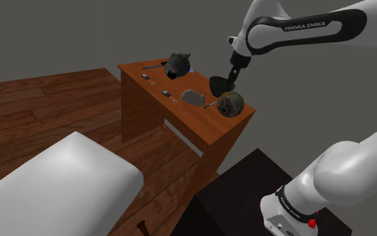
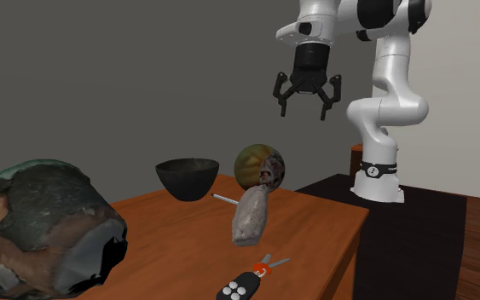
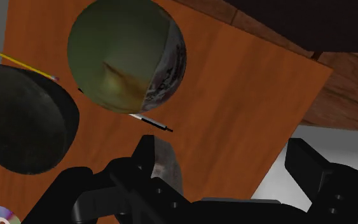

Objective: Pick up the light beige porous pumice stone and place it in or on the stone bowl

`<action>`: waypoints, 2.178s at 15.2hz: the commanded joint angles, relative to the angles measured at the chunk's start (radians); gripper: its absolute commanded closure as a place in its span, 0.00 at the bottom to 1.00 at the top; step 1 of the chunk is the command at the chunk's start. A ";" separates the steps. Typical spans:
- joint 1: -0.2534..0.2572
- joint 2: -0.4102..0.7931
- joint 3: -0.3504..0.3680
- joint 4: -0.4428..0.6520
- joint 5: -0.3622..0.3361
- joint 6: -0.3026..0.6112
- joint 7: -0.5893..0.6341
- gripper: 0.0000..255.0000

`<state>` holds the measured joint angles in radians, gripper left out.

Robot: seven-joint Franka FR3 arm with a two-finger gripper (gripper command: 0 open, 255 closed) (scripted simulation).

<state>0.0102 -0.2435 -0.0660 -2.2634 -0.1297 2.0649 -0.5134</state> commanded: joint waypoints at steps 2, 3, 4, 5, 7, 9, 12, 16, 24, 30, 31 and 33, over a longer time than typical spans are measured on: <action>0.007 0.124 -0.006 0.079 -0.003 0.042 -0.064 0.00; 0.009 0.164 -0.007 0.105 -0.003 0.055 -0.084 0.00; 0.010 0.203 -0.008 0.132 -0.003 0.068 -0.105 0.00; 0.010 0.243 -0.008 0.160 -0.004 0.078 -0.126 0.00; 0.011 0.322 -0.006 0.219 -0.004 0.097 -0.165 0.00; 0.011 0.400 -0.003 0.282 -0.005 0.110 -0.204 0.00; 0.011 0.519 0.006 0.386 -0.008 0.122 -0.258 0.00; 0.009 0.583 0.010 0.425 -0.012 0.146 -0.280 0.00; 0.003 0.623 0.007 0.406 -0.014 0.207 -0.278 0.00; 0.003 0.623 0.007 0.406 -0.014 0.207 -0.278 1.00; 0.003 0.623 0.007 0.406 -0.014 0.207 -0.278 1.00; 0.003 0.623 0.007 0.406 -0.014 0.207 -0.278 1.00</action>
<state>0.0140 0.3781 -0.0584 -1.8573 -0.1436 2.2714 -0.7916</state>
